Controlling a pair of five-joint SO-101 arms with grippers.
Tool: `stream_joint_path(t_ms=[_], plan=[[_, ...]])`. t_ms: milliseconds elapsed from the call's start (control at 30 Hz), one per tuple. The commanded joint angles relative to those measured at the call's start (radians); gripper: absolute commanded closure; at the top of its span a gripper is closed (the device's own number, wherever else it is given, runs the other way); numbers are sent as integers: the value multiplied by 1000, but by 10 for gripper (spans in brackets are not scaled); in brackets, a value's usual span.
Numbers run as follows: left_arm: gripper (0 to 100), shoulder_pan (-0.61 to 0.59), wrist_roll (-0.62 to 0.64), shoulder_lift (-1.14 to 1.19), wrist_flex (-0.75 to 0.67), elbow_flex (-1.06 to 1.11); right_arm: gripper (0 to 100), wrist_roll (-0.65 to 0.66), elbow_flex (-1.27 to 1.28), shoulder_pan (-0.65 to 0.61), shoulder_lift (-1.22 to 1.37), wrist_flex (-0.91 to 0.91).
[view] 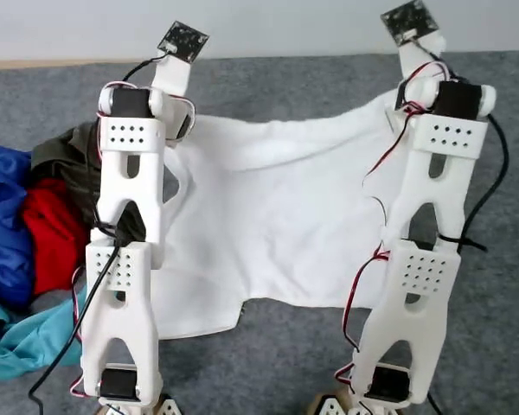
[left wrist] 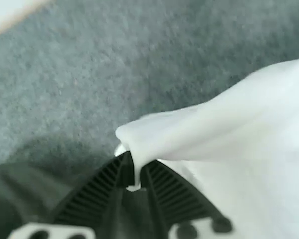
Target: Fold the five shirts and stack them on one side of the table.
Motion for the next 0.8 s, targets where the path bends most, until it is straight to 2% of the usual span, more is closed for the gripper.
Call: stream_joint_path(t_ms=[0, 167, 433, 767], plan=[[997, -12, -9, -60, -203, 76, 988, 11, -49, 25, -48, -73], [997, -28, -6, -60, -468, 234, 988, 11, -37, 41, -47, -131], [997, -32, -6, -61, -453, 259, 988, 11, -40, 116, -53, -128], [997, 55, -6, -60, -563, 265, 988, 17, -72, 157, -67, -28]])
